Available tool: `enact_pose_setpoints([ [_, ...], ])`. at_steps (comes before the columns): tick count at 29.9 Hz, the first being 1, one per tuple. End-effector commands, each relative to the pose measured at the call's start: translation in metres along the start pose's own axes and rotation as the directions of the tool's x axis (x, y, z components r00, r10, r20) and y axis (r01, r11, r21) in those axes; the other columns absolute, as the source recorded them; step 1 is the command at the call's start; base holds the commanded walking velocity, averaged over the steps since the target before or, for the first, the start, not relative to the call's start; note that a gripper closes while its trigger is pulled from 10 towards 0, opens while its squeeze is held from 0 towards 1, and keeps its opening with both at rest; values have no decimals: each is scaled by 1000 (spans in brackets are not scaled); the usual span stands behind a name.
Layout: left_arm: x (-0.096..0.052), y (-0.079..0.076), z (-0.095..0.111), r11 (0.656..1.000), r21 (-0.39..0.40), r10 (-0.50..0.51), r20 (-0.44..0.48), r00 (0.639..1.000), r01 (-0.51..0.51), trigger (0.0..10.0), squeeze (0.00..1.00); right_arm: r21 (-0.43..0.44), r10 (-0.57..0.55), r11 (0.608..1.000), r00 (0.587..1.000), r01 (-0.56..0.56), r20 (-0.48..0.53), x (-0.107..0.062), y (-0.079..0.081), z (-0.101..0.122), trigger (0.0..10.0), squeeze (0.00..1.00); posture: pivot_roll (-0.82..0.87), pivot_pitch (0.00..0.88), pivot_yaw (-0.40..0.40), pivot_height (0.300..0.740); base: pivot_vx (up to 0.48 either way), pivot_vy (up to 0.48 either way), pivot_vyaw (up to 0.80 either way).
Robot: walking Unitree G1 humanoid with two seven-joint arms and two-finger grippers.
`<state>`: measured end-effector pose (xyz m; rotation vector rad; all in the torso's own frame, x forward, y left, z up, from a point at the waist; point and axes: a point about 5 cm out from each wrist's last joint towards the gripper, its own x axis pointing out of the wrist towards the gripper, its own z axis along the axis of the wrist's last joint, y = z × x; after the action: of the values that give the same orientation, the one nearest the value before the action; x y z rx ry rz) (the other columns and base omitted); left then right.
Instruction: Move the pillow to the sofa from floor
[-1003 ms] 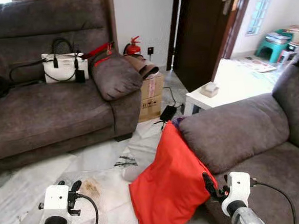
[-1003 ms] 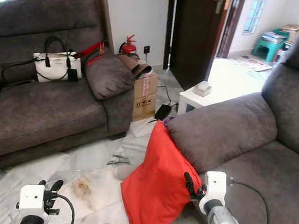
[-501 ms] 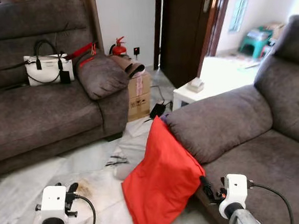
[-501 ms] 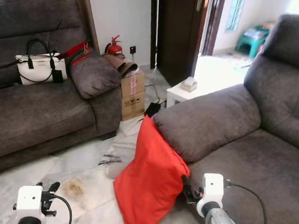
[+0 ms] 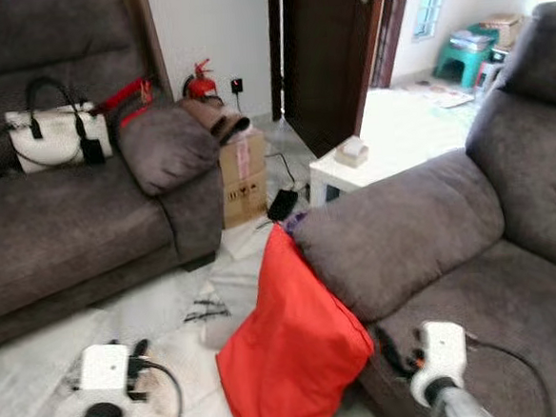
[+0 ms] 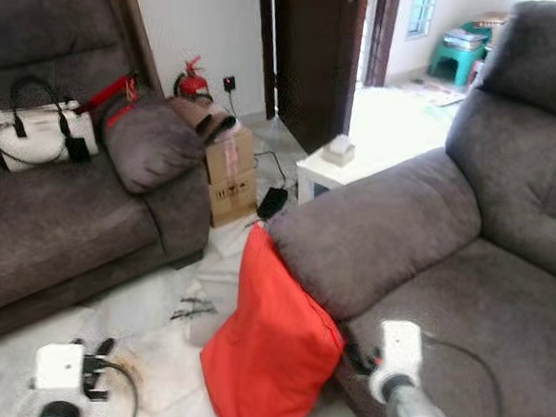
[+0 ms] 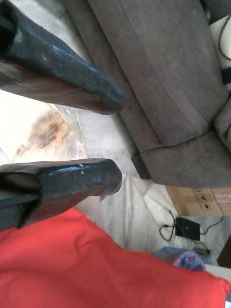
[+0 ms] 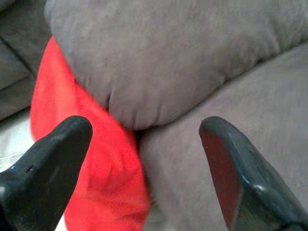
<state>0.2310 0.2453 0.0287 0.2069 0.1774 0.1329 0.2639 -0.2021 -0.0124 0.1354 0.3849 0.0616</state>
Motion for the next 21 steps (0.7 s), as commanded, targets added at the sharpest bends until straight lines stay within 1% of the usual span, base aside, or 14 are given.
enact_pose_setpoints([
  [1, -2, 8, -2, 1000, 8, 18, -10, 1000, -18, 10000, 0, -5, 43, 999, 999, -43, 3, 5, 13, 2, 10000, 0, 112, 0, -21, 621, 311, 0, 0],
  [4, -2, 7, -2, 1000, 6, 14, -9, 1000, -14, 10000, 0, -19, 56, 998, 998, -56, -9, 5, 14, 1, 10000, 0, 109, 0, -19, 621, 85, 0, 144],
  [12, -2, 7, -5, 1000, 12, 17, -26, 1000, -17, 10000, 0, -23, 57, 998, 998, -57, -27, 6, 15, -1, 10000, 0, 110, 0, -21, 621, 0, 0, 800],
  [13, -2, 7, -6, 1000, 12, 18, -28, 999, -18, 10000, 0, -2, 40, 999, 998, -40, -44, 6, 15, -3, 10000, 0, 112, 0, -20, 621, 0, 0, 0],
  [18, -4, 8, -7, 1000, 11, 22, -35, 999, -22, 10000, 0, -18, 36, 999, 997, -38, -70, 8, 17, -4, 10000, 0, 113, 0, -18, 621, 0, 0, 0],
  [19, -4, 9, -12, 999, 11, 30, -53, 998, -30, 10000, 0, 8, 31, 1000, 997, -31, -74, 10, 19, -3, 10000, 67, 119, 0, -17, 621, 0, 0, 0],
  [20, -5, 10, -15, 999, 11, 35, -65, 997, -34, 10000, 0, 21, 29, 999, 997, -27, -75, 11, 20, -3, 10000, 67, 119, 0, -17, 621, 0, 0, 0],
  [21, -5, 11, -18, 999, 12, 39, -81, 996, -38, 10000, 0, 40, 30, 999, 997, -27, -76, 11, 21, -2, 10000, 1000, 127, 0, -19, 621, 0, 0, 0],
])
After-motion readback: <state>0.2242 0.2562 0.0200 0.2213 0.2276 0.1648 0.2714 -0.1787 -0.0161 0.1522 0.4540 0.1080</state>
